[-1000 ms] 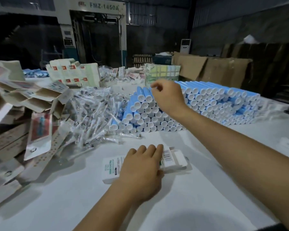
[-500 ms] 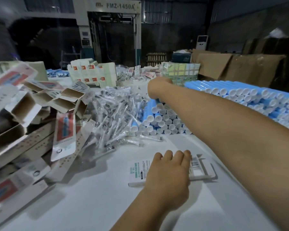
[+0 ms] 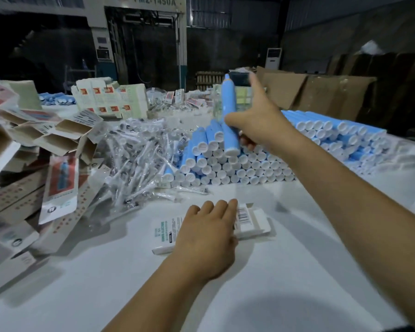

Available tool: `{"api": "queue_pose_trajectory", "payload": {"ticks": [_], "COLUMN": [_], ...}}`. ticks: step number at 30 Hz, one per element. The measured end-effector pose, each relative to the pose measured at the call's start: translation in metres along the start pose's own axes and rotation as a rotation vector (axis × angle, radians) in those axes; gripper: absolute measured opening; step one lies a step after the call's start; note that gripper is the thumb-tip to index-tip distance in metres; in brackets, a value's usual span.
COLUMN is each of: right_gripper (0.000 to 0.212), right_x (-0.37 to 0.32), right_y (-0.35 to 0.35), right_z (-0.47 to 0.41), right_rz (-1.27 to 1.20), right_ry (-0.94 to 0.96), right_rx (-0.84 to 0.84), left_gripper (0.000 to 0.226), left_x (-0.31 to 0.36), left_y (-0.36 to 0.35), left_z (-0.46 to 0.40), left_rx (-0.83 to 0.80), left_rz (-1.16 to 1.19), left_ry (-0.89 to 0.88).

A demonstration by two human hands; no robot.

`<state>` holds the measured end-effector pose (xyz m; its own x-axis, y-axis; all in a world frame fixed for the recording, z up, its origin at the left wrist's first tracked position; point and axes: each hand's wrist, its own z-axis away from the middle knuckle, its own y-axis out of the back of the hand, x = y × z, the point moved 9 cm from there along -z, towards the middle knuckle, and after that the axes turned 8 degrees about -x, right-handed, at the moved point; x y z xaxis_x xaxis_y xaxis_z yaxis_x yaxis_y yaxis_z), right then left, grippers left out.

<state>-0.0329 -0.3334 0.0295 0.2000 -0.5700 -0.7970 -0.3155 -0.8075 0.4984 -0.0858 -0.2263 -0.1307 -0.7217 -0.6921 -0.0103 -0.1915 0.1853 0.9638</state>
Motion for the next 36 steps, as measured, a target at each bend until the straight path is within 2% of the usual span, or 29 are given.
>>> {"api": "queue_pose_trajectory", "payload": {"ticks": [3, 8, 12, 14, 17, 19, 21, 23, 25, 27, 30, 33, 36], "right_gripper": [0.105, 0.092, 0.077, 0.060, 0.010, 0.009, 0.013, 0.012, 0.024, 0.032, 0.018, 0.008, 0.010], "right_x": [0.053, 0.119, 0.136, 0.134, 0.134, 0.142, 0.149, 0.148, 0.142, 0.131, 0.101, 0.031, -0.026], "right_y": [0.026, 0.026, 0.006, 0.001, 0.008, 0.016, 0.015, 0.006, -0.001, 0.004, 0.017, -0.020, -0.103], "right_z": [0.070, 0.125, 0.132, 0.132, 0.138, 0.143, 0.145, 0.145, 0.145, 0.143, 0.127, 0.100, 0.072], "right_rz": [-0.345, -0.541, -0.631, -0.623, -0.626, -0.676, -0.700, -0.559, -0.356, -0.232, -0.163, 0.124, 0.427], "right_ry": [-0.031, -0.093, -0.110, -0.097, -0.099, -0.135, -0.177, -0.188, -0.172, -0.131, -0.040, 0.274, 0.561], "right_rx": [0.084, 0.265, 0.285, 0.280, 0.384, 0.484, 0.505, 0.433, 0.364, 0.383, 0.414, 0.208, -0.092], "left_gripper": [0.072, 0.076, 0.076, 0.077, 0.077, 0.076, 0.075, 0.074, 0.074, 0.075, 0.076, 0.069, 0.039], "left_x": [-0.005, -0.014, -0.014, -0.012, -0.012, -0.013, -0.012, -0.009, -0.009, -0.010, -0.015, -0.014, -0.010], "left_y": [0.005, 0.015, 0.016, 0.018, 0.020, 0.021, 0.021, 0.022, 0.023, 0.024, 0.022, 0.019, 0.019], "left_z": [0.000, 0.004, 0.005, 0.006, 0.007, 0.007, 0.007, 0.006, 0.007, 0.008, 0.009, 0.008, 0.008], "left_rx": [0.020, 0.074, 0.064, 0.070, 0.082, 0.088, 0.088, 0.087, 0.097, 0.107, 0.090, 0.030, 0.027], "left_rz": [0.013, 0.059, 0.039, 0.038, 0.033, 0.043, 0.058, 0.058, 0.072, 0.081, 0.062, 0.035, 0.017], "left_ry": [0.056, 0.137, 0.137, 0.142, 0.141, 0.142, 0.146, 0.142, 0.140, 0.138, 0.163, 0.171, 0.134]}}
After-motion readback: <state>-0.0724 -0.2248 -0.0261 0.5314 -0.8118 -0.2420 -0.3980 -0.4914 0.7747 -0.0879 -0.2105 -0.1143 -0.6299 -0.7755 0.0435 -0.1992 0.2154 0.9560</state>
